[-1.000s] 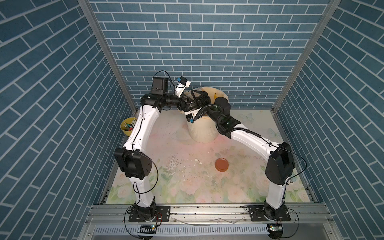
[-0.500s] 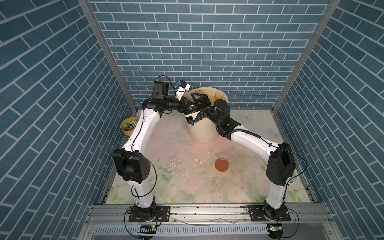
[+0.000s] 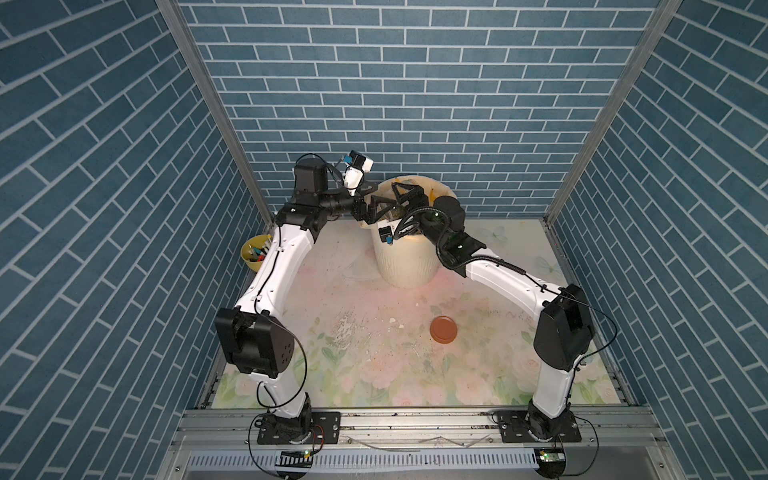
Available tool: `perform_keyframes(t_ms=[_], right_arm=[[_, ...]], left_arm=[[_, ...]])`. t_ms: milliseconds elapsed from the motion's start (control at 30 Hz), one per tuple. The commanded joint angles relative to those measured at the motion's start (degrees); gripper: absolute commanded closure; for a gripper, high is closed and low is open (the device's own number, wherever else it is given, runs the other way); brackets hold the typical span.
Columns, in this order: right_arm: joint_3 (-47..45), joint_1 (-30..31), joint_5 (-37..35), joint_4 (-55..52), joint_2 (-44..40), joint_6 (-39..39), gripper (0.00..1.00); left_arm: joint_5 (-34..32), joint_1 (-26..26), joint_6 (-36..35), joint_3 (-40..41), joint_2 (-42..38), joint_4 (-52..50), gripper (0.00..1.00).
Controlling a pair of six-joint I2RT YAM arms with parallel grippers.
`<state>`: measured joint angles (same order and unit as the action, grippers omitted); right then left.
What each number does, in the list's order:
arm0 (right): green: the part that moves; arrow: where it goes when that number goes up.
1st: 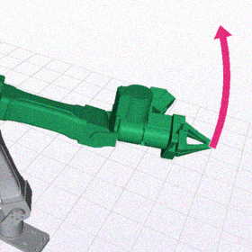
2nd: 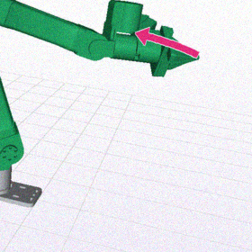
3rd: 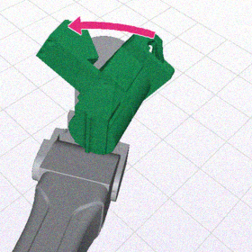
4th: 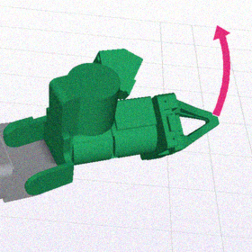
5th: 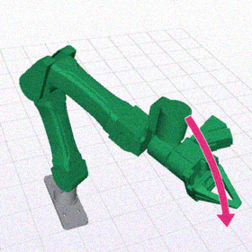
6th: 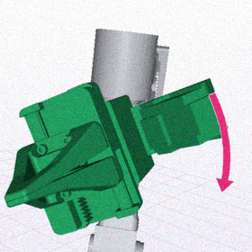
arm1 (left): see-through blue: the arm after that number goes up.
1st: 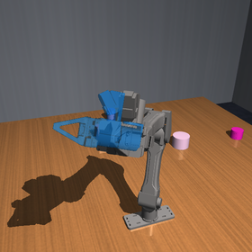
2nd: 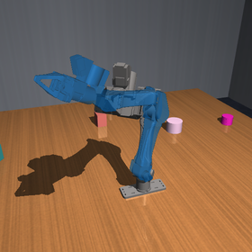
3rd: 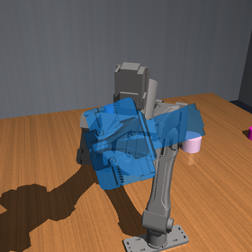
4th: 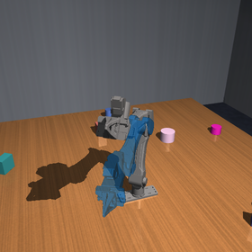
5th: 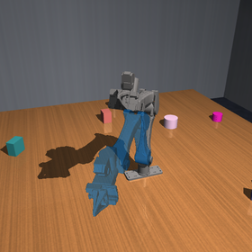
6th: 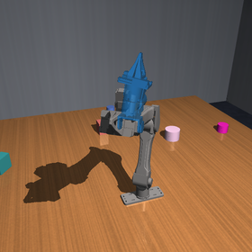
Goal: Empty moldy tea leaves from jars
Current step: Pour the moldy tea leaves from the jar into the trash bin.
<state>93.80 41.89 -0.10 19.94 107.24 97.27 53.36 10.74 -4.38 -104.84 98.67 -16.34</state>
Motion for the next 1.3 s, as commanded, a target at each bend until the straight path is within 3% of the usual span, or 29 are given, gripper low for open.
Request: perform_keyframes(t_ms=[0, 200, 633, 833, 1000, 1267], right_arm=[[0.24, 0.04, -0.94, 1.05, -2.55, -0.86, 1.0], [0.49, -0.45, -1.48, 1.25, -2.64, -2.25, 1.0], [7.49, -0.06, -3.83, -6.79, -4.06, -20.89, 1.0], [13.45, -0.32, -5.24, -11.01, -3.0, -27.78, 1.0], [18.01, -0.82, -4.7, -16.62, -3.39, -38.71, 1.0], [17.8, -4.56, 0.32, -20.32, -5.66, -65.2, 1.0]], left_arm=[[1.05, -0.1, -0.53, 0.57, -2.44, 6.07, 0.01], [-2.14, -0.12, -0.67, 4.51, -4.2, 9.58, 0.01], [-14.29, -0.37, 2.6, 13.52, -10.76, 25.18, 0.01], [-15.9, -0.57, 4.79, 14.53, -11.92, 28.55, 0.01], [-16.7, -0.55, 5.58, 16.39, -14.05, 29.74, 0.01], [-17.82, -0.55, 6.88, 22.64, -18.82, 31.11, 0.01]])
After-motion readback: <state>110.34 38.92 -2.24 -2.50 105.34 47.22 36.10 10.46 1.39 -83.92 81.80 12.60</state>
